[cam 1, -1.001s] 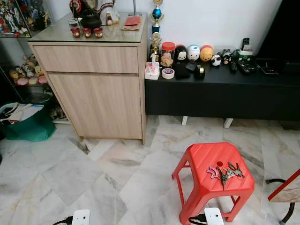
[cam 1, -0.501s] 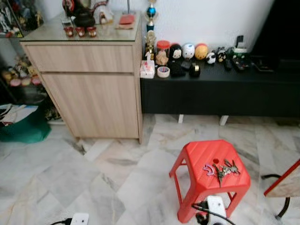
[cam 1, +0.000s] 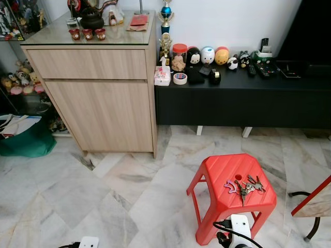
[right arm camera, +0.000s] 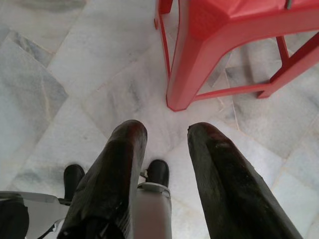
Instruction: Hang keys on a hook
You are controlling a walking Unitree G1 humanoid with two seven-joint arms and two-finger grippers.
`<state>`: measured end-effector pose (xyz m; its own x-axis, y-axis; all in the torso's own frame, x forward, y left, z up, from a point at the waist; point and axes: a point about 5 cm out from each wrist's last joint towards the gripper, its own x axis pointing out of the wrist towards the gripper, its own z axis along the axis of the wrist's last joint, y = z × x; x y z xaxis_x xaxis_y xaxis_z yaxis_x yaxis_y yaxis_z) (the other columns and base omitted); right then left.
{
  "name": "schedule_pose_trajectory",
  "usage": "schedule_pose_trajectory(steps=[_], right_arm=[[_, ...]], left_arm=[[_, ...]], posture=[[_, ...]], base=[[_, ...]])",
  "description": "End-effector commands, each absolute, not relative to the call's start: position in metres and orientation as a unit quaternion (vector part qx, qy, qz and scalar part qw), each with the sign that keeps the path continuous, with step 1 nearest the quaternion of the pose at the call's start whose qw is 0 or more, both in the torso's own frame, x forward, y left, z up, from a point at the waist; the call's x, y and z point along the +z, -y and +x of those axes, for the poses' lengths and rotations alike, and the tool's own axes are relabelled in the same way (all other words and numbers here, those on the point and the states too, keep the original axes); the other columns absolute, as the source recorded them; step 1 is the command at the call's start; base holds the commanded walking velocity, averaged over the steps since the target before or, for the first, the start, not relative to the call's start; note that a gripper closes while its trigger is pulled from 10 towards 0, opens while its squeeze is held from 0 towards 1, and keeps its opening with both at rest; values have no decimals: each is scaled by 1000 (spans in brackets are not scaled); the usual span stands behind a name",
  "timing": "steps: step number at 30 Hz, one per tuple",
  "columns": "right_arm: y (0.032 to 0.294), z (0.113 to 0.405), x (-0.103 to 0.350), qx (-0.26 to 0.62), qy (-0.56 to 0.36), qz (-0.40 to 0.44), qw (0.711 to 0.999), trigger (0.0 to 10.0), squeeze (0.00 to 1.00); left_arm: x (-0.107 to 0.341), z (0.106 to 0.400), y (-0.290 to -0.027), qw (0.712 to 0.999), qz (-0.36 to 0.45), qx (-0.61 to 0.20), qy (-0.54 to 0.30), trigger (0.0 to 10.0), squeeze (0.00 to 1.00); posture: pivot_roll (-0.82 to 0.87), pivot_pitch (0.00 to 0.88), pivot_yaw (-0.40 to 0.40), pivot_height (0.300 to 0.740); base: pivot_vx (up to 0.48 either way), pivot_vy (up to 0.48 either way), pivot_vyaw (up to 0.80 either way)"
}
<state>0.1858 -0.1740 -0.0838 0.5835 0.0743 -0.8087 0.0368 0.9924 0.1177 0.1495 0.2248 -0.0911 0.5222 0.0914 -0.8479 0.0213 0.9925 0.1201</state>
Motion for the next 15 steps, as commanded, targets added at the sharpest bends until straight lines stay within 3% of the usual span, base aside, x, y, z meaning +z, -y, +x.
schedule_pose_trajectory(steps=[1, 12, 15], right_arm=[[176, 186, -84, 3, -456, 67, 887, 10000, 0], [179, 187, -83, 2, -454, 66, 889, 10000, 0], [179, 188, -82, 2, -453, 67, 889, 10000, 0]], left_arm=[[-91, 152, -223, 871, 66, 13, -487, 10000, 0], [-87, 161, -221, 878, 61, 16, -475, 10000, 0], [-87, 161, -221, 879, 52, 20, -474, 10000, 0]], posture=[[-21, 0, -20, 740], [-27, 0, -25, 740], [-25, 0, -27, 740]], base=[[0, -398, 0], [0, -367, 0], [0, -85, 0]])
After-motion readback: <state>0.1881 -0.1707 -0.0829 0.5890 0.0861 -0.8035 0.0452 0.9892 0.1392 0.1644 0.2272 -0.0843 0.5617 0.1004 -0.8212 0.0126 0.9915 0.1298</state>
